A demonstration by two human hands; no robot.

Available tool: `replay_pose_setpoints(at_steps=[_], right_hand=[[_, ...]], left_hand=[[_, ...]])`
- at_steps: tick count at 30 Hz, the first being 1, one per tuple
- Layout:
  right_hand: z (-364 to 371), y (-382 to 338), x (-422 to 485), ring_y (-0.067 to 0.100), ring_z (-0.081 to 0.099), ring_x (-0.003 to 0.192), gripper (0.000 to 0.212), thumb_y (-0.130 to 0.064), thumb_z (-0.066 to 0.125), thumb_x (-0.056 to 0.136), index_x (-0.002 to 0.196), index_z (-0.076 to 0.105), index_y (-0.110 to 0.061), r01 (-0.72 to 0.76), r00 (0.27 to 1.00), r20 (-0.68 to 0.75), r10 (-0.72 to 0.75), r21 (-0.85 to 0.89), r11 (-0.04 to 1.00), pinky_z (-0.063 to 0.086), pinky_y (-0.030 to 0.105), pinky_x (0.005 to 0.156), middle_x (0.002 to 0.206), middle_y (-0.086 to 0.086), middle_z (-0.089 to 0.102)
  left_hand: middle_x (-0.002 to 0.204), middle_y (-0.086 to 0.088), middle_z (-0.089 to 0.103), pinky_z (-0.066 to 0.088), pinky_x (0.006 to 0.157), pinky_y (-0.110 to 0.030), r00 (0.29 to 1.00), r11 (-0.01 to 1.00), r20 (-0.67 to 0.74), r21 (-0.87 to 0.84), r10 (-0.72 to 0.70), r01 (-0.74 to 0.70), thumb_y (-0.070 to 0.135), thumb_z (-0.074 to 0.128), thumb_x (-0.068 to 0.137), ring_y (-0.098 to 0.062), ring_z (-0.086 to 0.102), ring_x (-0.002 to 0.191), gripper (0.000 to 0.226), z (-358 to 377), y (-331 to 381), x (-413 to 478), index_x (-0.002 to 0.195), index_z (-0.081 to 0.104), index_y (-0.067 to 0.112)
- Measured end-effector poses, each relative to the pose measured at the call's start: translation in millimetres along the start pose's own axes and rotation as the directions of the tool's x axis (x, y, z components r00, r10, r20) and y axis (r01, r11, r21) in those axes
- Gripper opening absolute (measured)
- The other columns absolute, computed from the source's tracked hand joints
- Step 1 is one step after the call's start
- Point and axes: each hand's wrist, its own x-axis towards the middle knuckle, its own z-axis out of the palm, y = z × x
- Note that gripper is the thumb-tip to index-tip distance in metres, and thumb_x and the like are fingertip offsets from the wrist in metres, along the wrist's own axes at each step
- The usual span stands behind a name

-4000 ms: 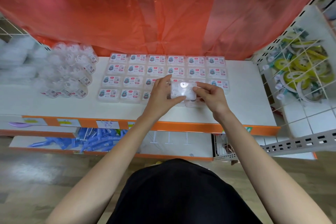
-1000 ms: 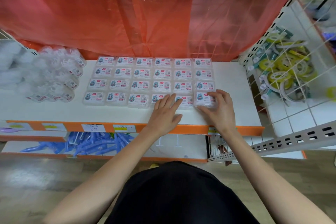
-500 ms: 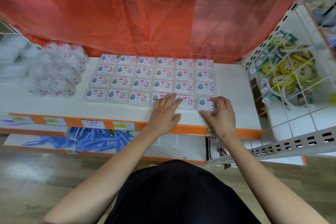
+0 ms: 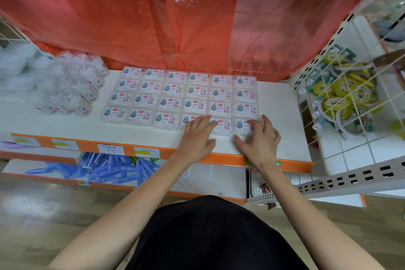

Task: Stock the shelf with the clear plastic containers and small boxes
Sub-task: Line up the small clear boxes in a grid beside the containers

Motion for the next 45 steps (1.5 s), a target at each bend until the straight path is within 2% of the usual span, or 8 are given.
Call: replay_pose_setpoints(at_steps=[6,12,21,26,30,34,40,45], right_hand=[[-5.2,-33.6,7.4,0.025,0.024,0.145,0.061,-0.051,0.064,0.082,0.129,0.053,-0.015,0.144,0.986,-0.083,-0.142,0.028,0.989,0.015,0.042,0.113,0.153,0.016,0.033],[13.3,-107.4,22.7,0.028,0.023,0.146,0.052,-0.042,0.065,0.088,0.131,0.054,-0.016,0.310,0.949,0.014,-0.314,0.108,0.944,0.016,0.044,0.116,0.156,0.013,0.031],[65.8,-256.1,1.0,0.031,0.031,0.141,0.051,-0.032,0.060,0.091,0.138,0.051,-0.015,0.574,0.793,0.136,-0.594,0.162,0.803,0.023,0.043,0.113,0.155,0.012,0.034],[97.7,-348.3,-22.0,0.030,0.030,0.142,0.053,-0.031,0.060,0.092,0.141,0.049,-0.015,0.625,0.740,0.168,-0.652,0.190,0.757,0.023,0.045,0.113,0.156,0.012,0.033],[135.7,-422.4,-40.4,0.028,0.026,0.144,0.057,-0.035,0.058,0.093,0.145,0.044,-0.016,0.666,0.691,0.217,-0.689,0.178,0.724,0.021,0.042,0.113,0.158,0.011,0.028],[172.3,-493.4,-63.4,0.028,0.023,0.146,0.059,-0.040,0.056,0.095,0.146,0.041,-0.014,0.676,0.666,0.260,-0.699,0.188,0.713,0.019,0.044,0.114,0.159,0.011,0.026],[215.9,-582.7,-87.7,0.028,0.024,0.146,0.061,-0.032,0.058,0.092,0.147,0.039,-0.013,0.697,0.608,0.320,-0.727,0.224,0.681,0.022,0.043,0.114,0.160,0.011,0.025],[252.2,-641.4,-88.3,0.027,0.024,0.145,0.062,-0.033,0.058,0.092,0.147,0.038,-0.012,0.715,0.575,0.350,-0.739,0.224,0.662,0.022,0.042,0.113,0.159,0.011,0.026]], left_hand=[[0.162,-0.006,0.013,0.002,0.118,-0.035,0.997,0.997,-0.044,-0.024,-0.068,0.067,0.032,0.050,0.097,-0.021,0.006,0.149,0.064,-22.4,-5.7,-0.9,0.152,0.023,0.017],[0.160,-0.011,0.019,0.010,0.120,-0.043,0.948,0.969,-0.202,-0.031,-0.246,0.245,0.030,0.055,0.094,-0.027,0.013,0.148,0.066,-62.8,-44.0,-29.0,0.151,0.027,0.012],[0.157,-0.017,0.023,0.015,0.118,-0.044,0.807,0.863,-0.336,-0.042,-0.487,0.503,0.029,0.060,0.091,-0.033,0.020,0.146,0.070,-112.3,-147.1,-127.5,0.149,0.029,0.006],[0.152,-0.024,0.031,0.021,0.114,-0.050,0.760,0.822,-0.352,-0.049,-0.547,0.568,0.034,0.052,0.084,-0.040,0.028,0.141,0.070,-147.5,-210.7,-188.7,0.144,0.038,0.000],[0.146,-0.027,0.039,0.033,0.107,-0.056,0.733,0.795,-0.365,-0.033,-0.574,0.606,0.032,0.060,0.085,-0.044,0.038,0.135,0.065,-175.9,-270.6,-240.7,0.139,0.045,-0.002],[0.133,-0.030,0.052,0.046,0.096,-0.058,0.706,0.769,-0.365,-0.046,-0.607,0.637,0.040,0.044,0.075,-0.047,0.052,0.121,0.069,-200.8,-329.6,-289.8,0.127,0.056,-0.005],[0.146,-0.025,0.040,0.030,0.110,-0.050,0.642,0.716,-0.413,-0.036,-0.646,0.697,0.022,0.067,0.081,-0.041,0.037,0.136,0.065,-227.6,-392.2,-338.6,0.138,0.046,-0.002],[0.151,-0.018,0.035,0.022,0.114,-0.044,0.592,0.678,-0.445,-0.047,-0.672,0.734,0.021,0.066,0.085,-0.034,0.029,0.142,0.066,-236.5,-443.0,-357.9,0.142,0.041,0.003]])
